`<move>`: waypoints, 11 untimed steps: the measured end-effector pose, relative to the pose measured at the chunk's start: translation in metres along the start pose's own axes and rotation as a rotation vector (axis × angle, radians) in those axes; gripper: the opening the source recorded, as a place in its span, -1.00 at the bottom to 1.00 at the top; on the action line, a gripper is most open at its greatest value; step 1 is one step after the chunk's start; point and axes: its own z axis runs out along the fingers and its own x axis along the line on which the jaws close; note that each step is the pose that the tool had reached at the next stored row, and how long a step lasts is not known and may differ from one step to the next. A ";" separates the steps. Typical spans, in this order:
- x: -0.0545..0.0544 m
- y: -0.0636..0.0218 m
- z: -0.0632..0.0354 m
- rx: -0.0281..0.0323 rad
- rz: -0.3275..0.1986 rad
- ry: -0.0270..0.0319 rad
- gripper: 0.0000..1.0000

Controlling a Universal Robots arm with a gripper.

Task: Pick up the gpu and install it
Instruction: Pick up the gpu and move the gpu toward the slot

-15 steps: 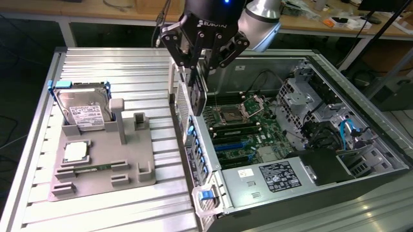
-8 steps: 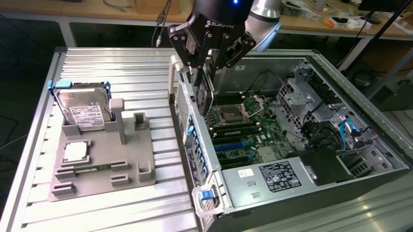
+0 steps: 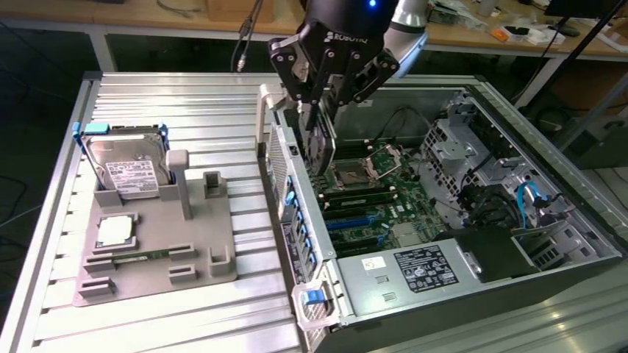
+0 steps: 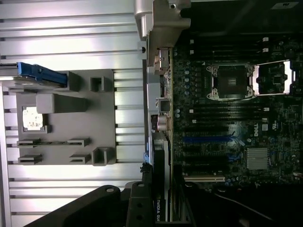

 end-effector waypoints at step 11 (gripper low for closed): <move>-0.017 0.0005 -0.0005 0.0001 0.000 0.0000 -0.47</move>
